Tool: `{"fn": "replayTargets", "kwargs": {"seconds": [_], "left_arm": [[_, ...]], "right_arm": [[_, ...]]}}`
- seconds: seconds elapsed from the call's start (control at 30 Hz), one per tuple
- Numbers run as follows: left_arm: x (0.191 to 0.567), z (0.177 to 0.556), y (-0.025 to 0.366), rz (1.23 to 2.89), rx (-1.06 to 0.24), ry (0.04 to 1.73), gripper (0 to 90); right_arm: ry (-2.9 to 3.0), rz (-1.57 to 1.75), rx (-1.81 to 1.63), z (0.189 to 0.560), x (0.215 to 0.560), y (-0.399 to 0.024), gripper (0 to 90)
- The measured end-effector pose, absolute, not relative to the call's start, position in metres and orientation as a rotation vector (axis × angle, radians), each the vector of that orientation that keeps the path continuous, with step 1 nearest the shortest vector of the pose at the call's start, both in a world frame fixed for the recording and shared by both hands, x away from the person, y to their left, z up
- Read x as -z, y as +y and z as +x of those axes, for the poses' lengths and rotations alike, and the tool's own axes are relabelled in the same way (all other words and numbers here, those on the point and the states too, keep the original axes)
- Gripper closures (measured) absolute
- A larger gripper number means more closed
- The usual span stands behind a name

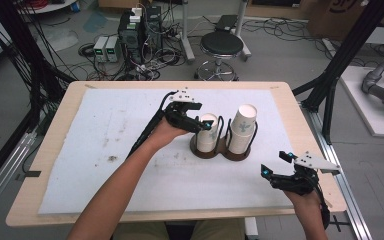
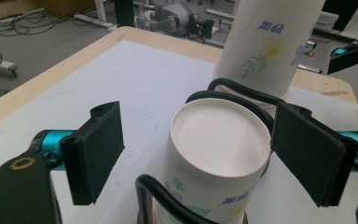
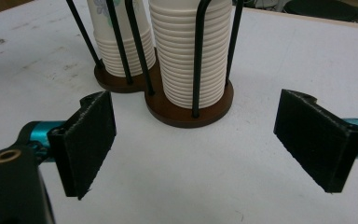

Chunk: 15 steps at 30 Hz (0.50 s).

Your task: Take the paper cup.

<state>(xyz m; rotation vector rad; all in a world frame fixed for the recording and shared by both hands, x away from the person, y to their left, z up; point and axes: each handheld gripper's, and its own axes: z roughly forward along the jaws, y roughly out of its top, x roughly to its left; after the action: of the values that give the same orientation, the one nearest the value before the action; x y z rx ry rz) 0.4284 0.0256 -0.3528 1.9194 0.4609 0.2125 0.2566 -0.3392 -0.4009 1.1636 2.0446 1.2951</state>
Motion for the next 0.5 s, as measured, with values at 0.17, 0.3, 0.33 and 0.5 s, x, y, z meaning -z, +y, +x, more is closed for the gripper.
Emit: {"fn": "replayTargets", "kwargs": {"seconds": [0.17, 0.3, 0.33, 0.5], "left_arm": [[0.3526, 0.4284, 0.0256, 1.92, -0.213, 0.46, 17.2], [0.3543, 0.4274, 0.0229, 1.929, -0.183, 0.444, 17.2], [0.3568, 0.4277, 0.02, 1.95, -0.186, 0.441, 17.2], [0.3606, 0.4294, 0.0166, 1.963, -0.186, 0.449, 18.1]], "right_arm": [[2.048, 1.161, -1.296, 0.2568, 0.4011, -0.3385, 13.1], [2.048, 1.166, -1.295, 0.2567, 0.4011, -0.3381, 13.1], [2.048, 1.163, -1.294, 0.257, 0.4013, -0.3382, 13.1], [2.05, 1.164, -1.297, 0.2569, 0.4017, -0.3382, 13.1]]}}
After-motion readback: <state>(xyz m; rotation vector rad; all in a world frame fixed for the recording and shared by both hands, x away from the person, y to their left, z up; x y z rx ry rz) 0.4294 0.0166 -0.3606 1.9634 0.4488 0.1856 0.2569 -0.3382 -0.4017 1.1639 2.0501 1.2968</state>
